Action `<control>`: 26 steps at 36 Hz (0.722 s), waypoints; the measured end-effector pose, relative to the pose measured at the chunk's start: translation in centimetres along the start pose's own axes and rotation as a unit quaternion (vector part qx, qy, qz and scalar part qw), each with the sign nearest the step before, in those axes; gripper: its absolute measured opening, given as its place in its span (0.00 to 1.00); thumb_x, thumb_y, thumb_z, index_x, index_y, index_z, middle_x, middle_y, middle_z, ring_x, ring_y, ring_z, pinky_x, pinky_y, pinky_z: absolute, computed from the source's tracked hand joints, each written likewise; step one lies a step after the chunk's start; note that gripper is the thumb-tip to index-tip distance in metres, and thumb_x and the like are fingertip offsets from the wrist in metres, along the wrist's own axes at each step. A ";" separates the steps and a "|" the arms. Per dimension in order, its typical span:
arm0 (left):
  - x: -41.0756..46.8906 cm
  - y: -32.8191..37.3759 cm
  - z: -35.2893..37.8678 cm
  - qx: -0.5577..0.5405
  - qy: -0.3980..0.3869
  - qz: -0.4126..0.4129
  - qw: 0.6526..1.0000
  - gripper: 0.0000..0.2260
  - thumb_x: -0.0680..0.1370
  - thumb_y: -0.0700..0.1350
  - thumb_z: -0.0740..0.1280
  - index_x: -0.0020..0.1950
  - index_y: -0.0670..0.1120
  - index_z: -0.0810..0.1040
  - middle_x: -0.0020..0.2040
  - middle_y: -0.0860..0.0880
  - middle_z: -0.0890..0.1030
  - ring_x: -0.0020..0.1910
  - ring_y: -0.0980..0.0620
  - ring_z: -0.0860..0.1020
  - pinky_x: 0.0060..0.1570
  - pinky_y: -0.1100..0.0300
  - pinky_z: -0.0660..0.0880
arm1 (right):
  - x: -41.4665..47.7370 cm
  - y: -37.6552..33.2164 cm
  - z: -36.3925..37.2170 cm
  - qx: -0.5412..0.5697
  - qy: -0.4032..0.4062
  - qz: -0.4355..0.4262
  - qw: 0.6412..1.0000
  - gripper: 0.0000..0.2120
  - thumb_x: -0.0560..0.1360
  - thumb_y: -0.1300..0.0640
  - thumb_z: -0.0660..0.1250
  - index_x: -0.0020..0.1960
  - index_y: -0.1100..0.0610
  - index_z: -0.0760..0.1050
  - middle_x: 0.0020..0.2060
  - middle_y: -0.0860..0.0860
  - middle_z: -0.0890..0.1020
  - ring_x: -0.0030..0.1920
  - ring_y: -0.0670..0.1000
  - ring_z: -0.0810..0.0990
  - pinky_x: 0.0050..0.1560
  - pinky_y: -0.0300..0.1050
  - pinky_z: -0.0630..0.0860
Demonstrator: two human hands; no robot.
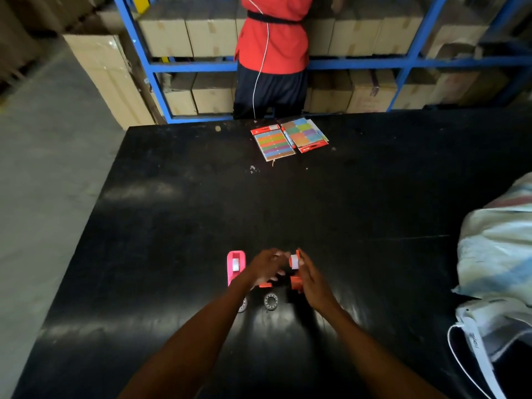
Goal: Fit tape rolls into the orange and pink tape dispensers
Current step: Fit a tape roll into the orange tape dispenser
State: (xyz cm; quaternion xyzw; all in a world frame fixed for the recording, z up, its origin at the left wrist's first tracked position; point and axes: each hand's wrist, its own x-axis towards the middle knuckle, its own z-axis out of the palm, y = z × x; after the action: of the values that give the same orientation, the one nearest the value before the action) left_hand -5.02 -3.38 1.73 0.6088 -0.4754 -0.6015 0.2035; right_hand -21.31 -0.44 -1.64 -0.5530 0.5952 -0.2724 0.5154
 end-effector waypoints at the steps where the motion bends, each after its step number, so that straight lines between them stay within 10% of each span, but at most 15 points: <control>1: -0.5 0.2 0.1 -0.014 -0.020 0.006 1.000 0.12 0.81 0.51 0.63 0.60 0.46 0.77 0.51 0.46 0.82 0.43 0.51 0.82 0.38 0.62 0.77 | -0.2 0.0 -0.1 0.002 0.000 -0.006 1.000 0.22 0.84 0.48 0.51 0.76 0.49 0.60 0.74 0.47 0.67 0.73 0.44 0.65 0.73 0.41 0.60; 17: -3.0 0.5 1.3 -0.036 0.032 0.047 0.998 0.13 0.80 0.43 0.67 0.62 0.39 0.75 0.41 0.46 0.81 0.40 0.53 0.81 0.44 0.61 0.79 | -2.6 0.2 -2.5 0.003 0.061 -0.037 0.997 0.22 0.84 0.50 0.51 0.77 0.51 0.59 0.74 0.49 0.66 0.72 0.44 0.63 0.69 0.39 0.59; 26: -0.3 -3.2 4.8 0.257 0.082 0.115 0.956 0.09 0.69 0.43 0.72 0.47 0.42 0.82 0.47 0.41 0.83 0.46 0.46 0.81 0.46 0.54 0.77 | -1.5 2.4 -5.7 -0.003 0.086 -0.017 0.996 0.23 0.84 0.49 0.52 0.77 0.52 0.59 0.75 0.52 0.66 0.74 0.50 0.65 0.73 0.46 0.61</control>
State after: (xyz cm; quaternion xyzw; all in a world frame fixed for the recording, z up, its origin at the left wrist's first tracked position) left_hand -8.35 -0.06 -1.64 0.6290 -0.6627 -0.3791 0.1463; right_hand -27.70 0.12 -1.50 -0.5393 0.6289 -0.3257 0.4555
